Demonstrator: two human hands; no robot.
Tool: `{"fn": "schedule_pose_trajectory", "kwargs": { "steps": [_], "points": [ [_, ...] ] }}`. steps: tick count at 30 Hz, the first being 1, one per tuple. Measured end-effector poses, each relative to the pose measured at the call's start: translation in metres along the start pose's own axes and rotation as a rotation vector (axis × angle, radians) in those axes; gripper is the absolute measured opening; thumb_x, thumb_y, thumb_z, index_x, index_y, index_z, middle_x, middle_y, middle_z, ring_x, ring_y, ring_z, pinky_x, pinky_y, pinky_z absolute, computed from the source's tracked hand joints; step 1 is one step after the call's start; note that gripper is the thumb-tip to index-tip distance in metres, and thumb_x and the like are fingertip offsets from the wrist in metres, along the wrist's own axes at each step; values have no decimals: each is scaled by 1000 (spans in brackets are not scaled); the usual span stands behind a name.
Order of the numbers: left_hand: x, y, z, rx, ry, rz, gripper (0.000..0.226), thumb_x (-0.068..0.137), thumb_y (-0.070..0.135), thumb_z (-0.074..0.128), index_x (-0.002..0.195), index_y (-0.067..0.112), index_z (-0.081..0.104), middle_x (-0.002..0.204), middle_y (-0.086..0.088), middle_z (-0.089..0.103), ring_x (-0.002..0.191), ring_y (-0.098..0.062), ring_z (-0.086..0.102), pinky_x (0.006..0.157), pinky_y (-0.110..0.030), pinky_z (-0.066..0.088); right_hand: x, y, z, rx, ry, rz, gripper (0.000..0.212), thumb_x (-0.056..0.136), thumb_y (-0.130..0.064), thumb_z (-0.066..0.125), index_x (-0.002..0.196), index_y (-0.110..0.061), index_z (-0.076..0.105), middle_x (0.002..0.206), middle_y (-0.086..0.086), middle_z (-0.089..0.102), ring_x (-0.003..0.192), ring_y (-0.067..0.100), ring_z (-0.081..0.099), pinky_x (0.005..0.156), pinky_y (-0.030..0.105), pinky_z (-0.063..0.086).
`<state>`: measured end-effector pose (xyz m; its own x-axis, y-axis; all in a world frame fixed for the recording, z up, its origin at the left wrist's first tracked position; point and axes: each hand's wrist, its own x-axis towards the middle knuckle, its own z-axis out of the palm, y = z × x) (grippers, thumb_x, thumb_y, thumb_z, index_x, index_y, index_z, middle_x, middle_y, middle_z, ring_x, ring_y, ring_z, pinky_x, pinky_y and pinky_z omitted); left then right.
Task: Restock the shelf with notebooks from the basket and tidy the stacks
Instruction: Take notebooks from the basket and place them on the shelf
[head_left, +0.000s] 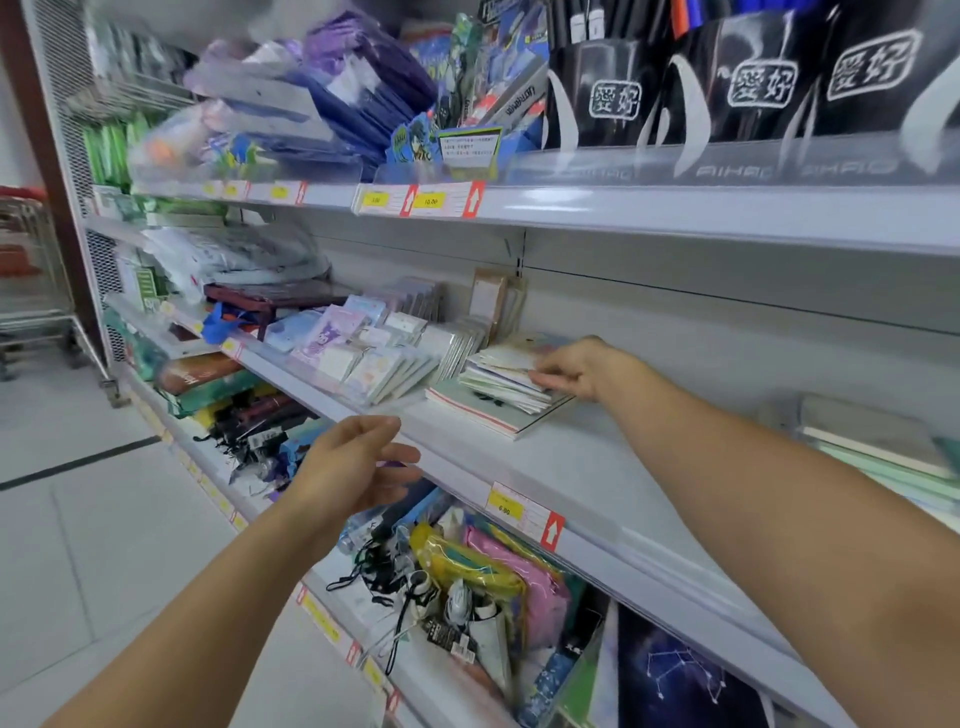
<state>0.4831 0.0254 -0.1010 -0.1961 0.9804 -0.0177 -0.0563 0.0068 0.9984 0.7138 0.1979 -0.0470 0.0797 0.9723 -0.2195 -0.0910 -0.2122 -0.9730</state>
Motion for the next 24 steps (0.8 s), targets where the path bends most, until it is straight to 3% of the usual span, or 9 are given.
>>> {"fn": "schedule_pose_trajectory", "kwargs": {
  "steps": [2,5,7,10,12,15,18,21,24],
  "points": [
    [-2,-10,-3,14,16,-20,21,96,30,59,112,16,60,88,-8,76,73,-22,72,60,-31,55,-9,-1,-3,-212,58,-76,32,88,17,56,113,-2,64,114,14,51,88,29,64,43,25,56],
    [-13,-36,-8,39,22,-70,19,96,29,58,110,16,61,90,-10,75,76,-23,72,62,-31,56,-28,18,-6,-587,152,-299,33,84,7,64,114,-8,61,103,7,61,78,22,65,49,20,57],
    [-28,-66,-13,62,35,-126,19,96,28,58,107,13,62,90,-11,74,75,-23,71,63,-32,57,-60,48,2,-486,121,-433,31,87,0,63,116,-11,63,94,11,68,62,23,68,52,30,59],
    [-61,-143,-30,126,95,-293,19,96,25,58,101,7,63,84,-12,71,67,-22,69,58,-29,56,-136,121,21,-359,-143,-478,13,93,-12,62,103,-7,70,72,10,67,43,18,55,39,25,43],
    [-97,-205,-47,216,132,-475,19,96,22,57,104,4,61,85,-14,68,64,-22,65,59,-29,53,-174,191,30,-447,-417,-303,17,95,-20,64,102,-6,70,70,8,66,46,18,55,39,23,40],
    [-162,-293,-70,310,163,-806,30,96,20,57,115,-3,57,94,-18,59,70,-26,57,68,-34,49,-205,322,30,-725,-716,245,35,92,-29,68,112,0,65,94,14,67,70,22,62,54,29,54],
    [-201,-340,-75,441,137,-1016,52,95,27,59,134,-5,47,113,-21,56,95,-34,57,77,-35,44,-231,439,3,-950,-645,541,62,88,-36,72,137,-6,49,130,14,56,110,27,61,86,35,54],
    [-213,-354,-69,528,51,-993,29,97,28,54,109,1,53,96,-12,53,83,-26,52,87,-41,50,-255,506,-25,-920,-437,565,69,85,-34,73,144,-16,43,128,10,59,112,29,59,81,36,52],
    [-224,-367,-69,487,-5,-1050,35,99,22,49,131,8,46,129,-8,48,108,-27,49,84,-36,46,-265,531,-19,-917,-365,510,53,80,-30,72,128,-15,57,116,7,65,96,24,63,67,30,54]
  ]
}}
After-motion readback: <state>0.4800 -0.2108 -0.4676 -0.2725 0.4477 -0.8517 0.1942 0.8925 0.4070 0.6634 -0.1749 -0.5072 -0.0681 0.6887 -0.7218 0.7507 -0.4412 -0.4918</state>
